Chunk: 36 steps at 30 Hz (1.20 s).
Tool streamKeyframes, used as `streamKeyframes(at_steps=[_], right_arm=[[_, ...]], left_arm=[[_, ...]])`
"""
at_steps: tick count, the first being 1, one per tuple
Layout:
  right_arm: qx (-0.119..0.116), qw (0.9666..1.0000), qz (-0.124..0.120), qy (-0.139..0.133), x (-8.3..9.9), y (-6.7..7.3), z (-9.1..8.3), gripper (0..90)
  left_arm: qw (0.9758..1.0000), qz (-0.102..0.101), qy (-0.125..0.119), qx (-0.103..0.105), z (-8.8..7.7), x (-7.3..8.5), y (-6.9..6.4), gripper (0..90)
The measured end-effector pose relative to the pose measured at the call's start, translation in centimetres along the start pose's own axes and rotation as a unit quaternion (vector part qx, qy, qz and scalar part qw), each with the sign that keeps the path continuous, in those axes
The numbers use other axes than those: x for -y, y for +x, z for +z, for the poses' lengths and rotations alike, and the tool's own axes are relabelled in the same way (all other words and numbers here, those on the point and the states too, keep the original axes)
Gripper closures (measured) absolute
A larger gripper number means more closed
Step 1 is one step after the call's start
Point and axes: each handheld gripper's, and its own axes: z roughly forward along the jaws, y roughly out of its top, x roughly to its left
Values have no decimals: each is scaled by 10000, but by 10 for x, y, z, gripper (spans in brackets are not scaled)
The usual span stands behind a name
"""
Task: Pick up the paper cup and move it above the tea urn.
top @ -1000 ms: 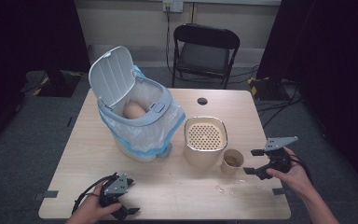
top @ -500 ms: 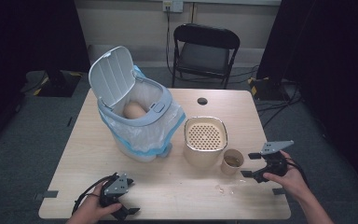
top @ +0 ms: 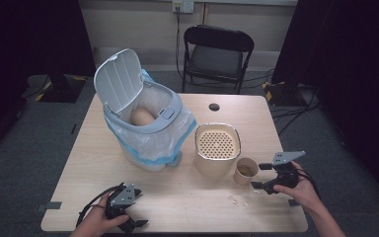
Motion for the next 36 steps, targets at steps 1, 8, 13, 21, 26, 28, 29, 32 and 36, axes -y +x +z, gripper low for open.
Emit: streamKeyframes(at_steps=[1, 8, 13, 21, 26, 28, 29, 32, 36], right_arm=[[-23, 10000, 7, -8, 0, 0, 1, 146], [-76, 10000, -30, -42, 1, -1, 9, 149], [-167, 9997, -7, -196, -4, -2, 14, 156], [-342, 9987, 62, -370, -6, -2, 22, 181], [-396, 9982, 53, -446, -7, -2, 28, 198], [-404, 9981, 40, -471, -8, -1, 30, 199], [-387, 9981, 25, -473, -9, -1, 31, 206], [-442, 9975, 22, -557, -9, -1, 33, 218], [-484, 9968, 32, -631, -7, -2, 36, 222]], left_arm=[[10000, -1, 0, 2, 0, 0, 0, 0], [10000, -4, -2, 2, 0, 0, 0, 0], [10000, -5, -10, 1, 0, 0, 0, 0], [10000, -4, -2, 2, 0, 0, 0, 0], [10000, 1, 15, -4, 0, 0, 0, 0], [10000, -1, 2, 2, 0, 0, 0, 0], [10000, 0, -6, 2, 0, 0, 0, 0], [10000, -2, 0, 0, 0, 0, 0, 0], [10000, -2, -2, 0, 0, 0, 0, 0]])
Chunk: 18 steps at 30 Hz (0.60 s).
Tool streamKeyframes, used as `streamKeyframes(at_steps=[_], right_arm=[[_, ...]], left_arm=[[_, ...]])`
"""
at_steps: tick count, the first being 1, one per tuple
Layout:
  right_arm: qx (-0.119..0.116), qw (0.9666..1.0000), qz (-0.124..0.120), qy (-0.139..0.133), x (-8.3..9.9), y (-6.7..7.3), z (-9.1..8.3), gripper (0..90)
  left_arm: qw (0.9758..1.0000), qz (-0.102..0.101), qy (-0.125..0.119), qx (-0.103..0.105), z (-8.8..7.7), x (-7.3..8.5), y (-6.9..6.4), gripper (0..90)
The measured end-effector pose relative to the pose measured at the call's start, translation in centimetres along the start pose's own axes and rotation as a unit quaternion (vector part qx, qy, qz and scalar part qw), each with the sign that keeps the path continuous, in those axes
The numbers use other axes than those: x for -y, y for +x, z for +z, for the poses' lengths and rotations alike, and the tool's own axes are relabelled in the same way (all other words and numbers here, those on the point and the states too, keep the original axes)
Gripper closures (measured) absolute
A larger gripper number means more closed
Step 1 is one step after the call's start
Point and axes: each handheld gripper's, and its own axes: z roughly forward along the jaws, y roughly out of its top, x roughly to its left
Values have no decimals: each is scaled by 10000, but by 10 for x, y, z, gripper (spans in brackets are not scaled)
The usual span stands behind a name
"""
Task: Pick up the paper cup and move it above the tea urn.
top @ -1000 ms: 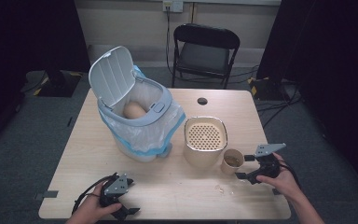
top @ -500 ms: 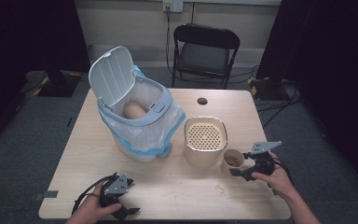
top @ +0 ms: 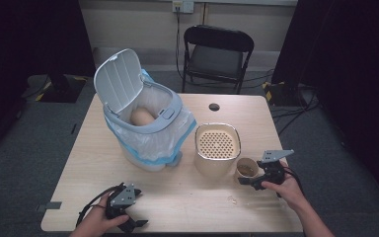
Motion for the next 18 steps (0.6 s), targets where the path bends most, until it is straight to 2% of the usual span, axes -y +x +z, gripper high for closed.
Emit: streamKeyframes(at_steps=[5, 11, 12, 18], right_arm=[[-12, 10000, -32, -18, 0, 0, 0, 227], [77, 9998, -191, -48, -1, 2, -1, 254], [144, 9996, -230, -23, -2, 3, -2, 259], [195, 9993, -298, 106, -3, 4, -5, 264]], left_arm=[[10000, 0, 1, 0, 0, 0, 0, 0], [10000, -1, 0, 0, 0, 0, 0, 0], [10000, 1, 2, -1, 0, 0, 0, 0], [10000, 2, 11, 1, 0, 0, 0, 0]])
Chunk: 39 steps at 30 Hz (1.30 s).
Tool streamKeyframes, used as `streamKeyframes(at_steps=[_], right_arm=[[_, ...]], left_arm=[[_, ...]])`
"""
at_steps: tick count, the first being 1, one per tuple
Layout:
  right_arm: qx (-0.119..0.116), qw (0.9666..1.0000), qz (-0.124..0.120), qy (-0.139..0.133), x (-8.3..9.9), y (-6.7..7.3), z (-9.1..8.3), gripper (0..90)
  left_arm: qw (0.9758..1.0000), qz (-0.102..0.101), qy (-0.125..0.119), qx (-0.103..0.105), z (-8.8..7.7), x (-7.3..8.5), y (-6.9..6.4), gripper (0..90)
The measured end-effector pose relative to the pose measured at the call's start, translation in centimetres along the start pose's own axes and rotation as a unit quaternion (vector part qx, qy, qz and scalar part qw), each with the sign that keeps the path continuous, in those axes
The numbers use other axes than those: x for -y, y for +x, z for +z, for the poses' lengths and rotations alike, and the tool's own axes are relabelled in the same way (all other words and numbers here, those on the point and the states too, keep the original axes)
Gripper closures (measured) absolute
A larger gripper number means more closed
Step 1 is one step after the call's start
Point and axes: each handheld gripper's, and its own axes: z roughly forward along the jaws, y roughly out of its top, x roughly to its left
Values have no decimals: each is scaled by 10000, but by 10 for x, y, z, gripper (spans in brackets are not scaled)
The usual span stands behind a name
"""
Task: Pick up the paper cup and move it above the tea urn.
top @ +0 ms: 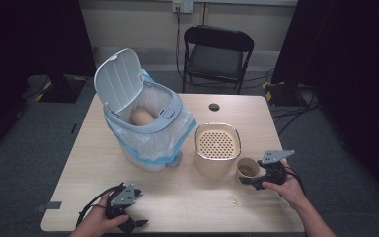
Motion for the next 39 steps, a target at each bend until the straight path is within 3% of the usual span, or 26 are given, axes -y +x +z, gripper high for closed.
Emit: streamKeyframes(at_steps=[6, 20, 39], right_arm=[[62, 9999, 82, -90, -3, -3, -10, 265], [248, 9996, 156, -11, -28, -11, -39, 271], [577, 9980, 241, 59, -60, -24, -52, 275]], left_arm=[[10000, -3, -10, -1, 0, 0, 0, 0], [10000, -1, -9, -1, 0, 0, 0, 0], [10000, -1, -10, -4, 0, 0, 0, 0]])
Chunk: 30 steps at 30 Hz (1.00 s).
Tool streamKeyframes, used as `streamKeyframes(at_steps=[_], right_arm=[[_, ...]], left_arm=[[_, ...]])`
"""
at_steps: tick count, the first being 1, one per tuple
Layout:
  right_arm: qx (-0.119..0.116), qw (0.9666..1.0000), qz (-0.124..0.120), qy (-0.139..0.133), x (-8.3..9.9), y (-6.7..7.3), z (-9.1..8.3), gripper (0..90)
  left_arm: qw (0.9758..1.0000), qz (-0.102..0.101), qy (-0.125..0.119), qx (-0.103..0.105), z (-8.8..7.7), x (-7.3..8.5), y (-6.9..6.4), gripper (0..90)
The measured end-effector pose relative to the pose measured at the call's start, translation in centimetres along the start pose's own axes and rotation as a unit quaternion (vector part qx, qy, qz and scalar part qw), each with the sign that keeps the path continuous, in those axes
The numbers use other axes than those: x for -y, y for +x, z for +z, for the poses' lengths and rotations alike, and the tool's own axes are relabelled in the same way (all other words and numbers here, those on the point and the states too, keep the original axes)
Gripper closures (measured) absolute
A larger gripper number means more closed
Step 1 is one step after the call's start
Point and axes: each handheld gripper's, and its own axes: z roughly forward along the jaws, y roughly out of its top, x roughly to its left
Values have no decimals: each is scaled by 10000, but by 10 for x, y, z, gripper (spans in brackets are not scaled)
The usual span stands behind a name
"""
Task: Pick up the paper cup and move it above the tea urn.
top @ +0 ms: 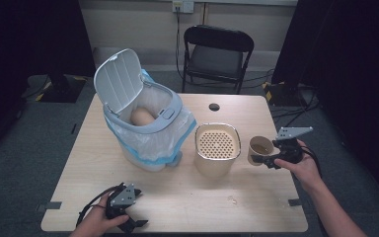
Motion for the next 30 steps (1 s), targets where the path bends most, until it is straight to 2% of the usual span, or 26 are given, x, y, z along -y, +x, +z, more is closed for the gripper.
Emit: streamKeyframes(at_steps=[9, 20, 30], right_arm=[[40, 9999, -125, 36, -23, -3, -1, 277], [57, 9997, -213, 59, -41, -6, -2, 279], [184, 9995, -272, 23, -60, -11, -4, 279]], left_arm=[[10000, 0, -8, 1, 0, 0, 0, 0], [10000, -2, 3, 0, 0, 0, 0, 0], [10000, -2, 3, 0, 0, 0, 0, 0]])
